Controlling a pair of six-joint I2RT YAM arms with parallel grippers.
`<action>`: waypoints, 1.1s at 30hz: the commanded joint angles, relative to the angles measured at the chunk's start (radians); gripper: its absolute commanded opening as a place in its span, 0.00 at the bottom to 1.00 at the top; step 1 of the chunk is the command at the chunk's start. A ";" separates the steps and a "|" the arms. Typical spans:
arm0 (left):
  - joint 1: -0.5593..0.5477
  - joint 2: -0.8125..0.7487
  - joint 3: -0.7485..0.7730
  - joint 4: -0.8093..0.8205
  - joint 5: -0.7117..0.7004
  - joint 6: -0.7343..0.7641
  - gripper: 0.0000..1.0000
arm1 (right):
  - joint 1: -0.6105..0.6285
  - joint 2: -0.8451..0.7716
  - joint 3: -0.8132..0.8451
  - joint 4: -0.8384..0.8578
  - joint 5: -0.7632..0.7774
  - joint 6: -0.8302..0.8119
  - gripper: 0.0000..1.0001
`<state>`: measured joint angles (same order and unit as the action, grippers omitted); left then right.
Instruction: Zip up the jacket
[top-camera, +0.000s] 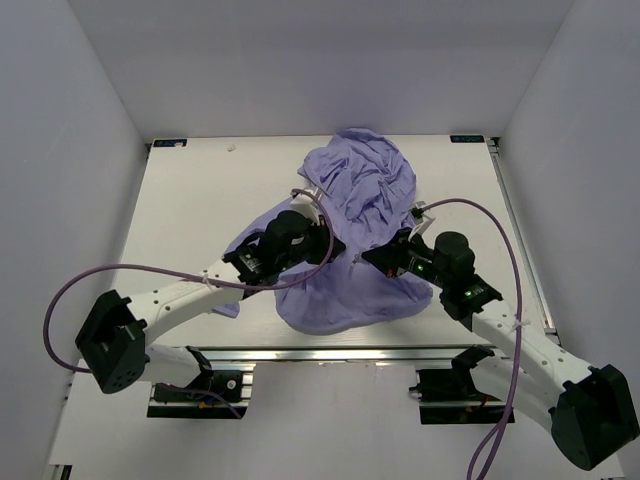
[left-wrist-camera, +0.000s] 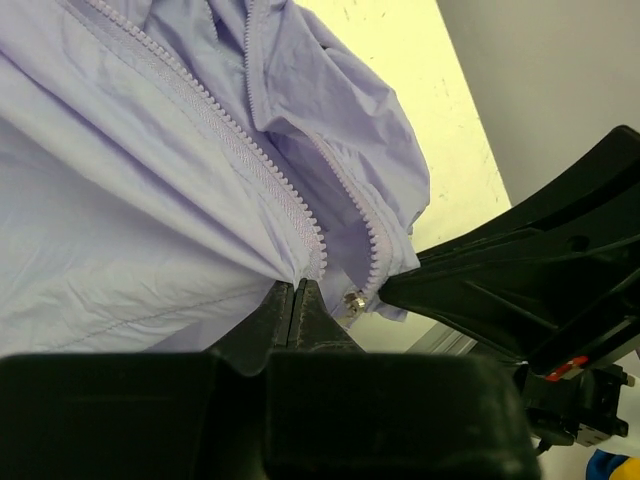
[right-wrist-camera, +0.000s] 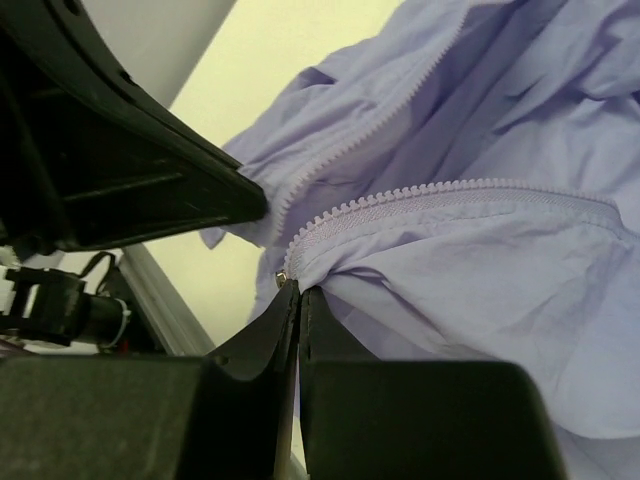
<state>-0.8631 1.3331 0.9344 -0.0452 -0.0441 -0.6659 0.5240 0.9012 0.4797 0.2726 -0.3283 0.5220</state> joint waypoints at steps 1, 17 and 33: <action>0.004 -0.067 -0.045 0.131 -0.008 0.008 0.00 | -0.002 0.005 0.022 0.070 -0.045 0.050 0.00; 0.003 -0.127 -0.264 0.491 0.043 -0.172 0.00 | -0.002 0.013 -0.022 0.106 -0.096 0.090 0.00; 0.004 -0.124 -0.276 0.519 0.076 -0.184 0.00 | -0.002 0.016 -0.035 0.188 -0.120 0.113 0.00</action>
<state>-0.8612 1.2381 0.6662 0.4469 0.0116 -0.8482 0.5236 0.9401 0.4419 0.4011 -0.4446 0.6300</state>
